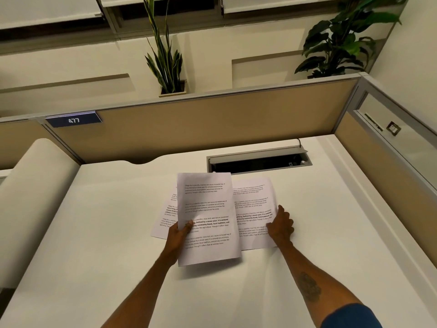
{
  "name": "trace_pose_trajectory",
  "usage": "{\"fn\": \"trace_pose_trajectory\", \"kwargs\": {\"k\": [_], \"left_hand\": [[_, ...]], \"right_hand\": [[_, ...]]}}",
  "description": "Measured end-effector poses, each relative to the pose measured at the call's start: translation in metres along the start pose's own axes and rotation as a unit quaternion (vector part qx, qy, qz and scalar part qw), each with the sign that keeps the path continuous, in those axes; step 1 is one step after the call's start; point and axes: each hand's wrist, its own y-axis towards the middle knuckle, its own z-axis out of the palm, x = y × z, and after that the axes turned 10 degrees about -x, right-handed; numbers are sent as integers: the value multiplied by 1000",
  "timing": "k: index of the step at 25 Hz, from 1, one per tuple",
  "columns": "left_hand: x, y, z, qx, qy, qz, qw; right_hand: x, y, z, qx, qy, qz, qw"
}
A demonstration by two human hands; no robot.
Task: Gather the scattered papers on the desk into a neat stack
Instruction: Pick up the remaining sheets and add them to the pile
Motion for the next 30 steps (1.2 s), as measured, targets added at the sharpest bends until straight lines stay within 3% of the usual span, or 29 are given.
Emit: {"fn": "trace_pose_trajectory", "kwargs": {"k": [3,8,14,18,24,30], "left_hand": [[0,-1,-1,12,-5,-6,1000],[2,-3,-5,34,-13,-10,999],[1,-6,-11,40,-33,-21,998],[-6,-10,-10,53,-42,-15,998],[-12,-19,-14,55,-66,2,996],[-16,-28,-26,65,-71,46,994]], "right_hand": [[0,8,-4,27,75,50,996],[-15,16,-12,66,240,32,968],[-30,-12,-9,171,416,23,893],[-21,-35,-1,248,448,19,858],[16,-68,11,286,455,-28,843],[36,-78,14,310,490,29,814]]}}
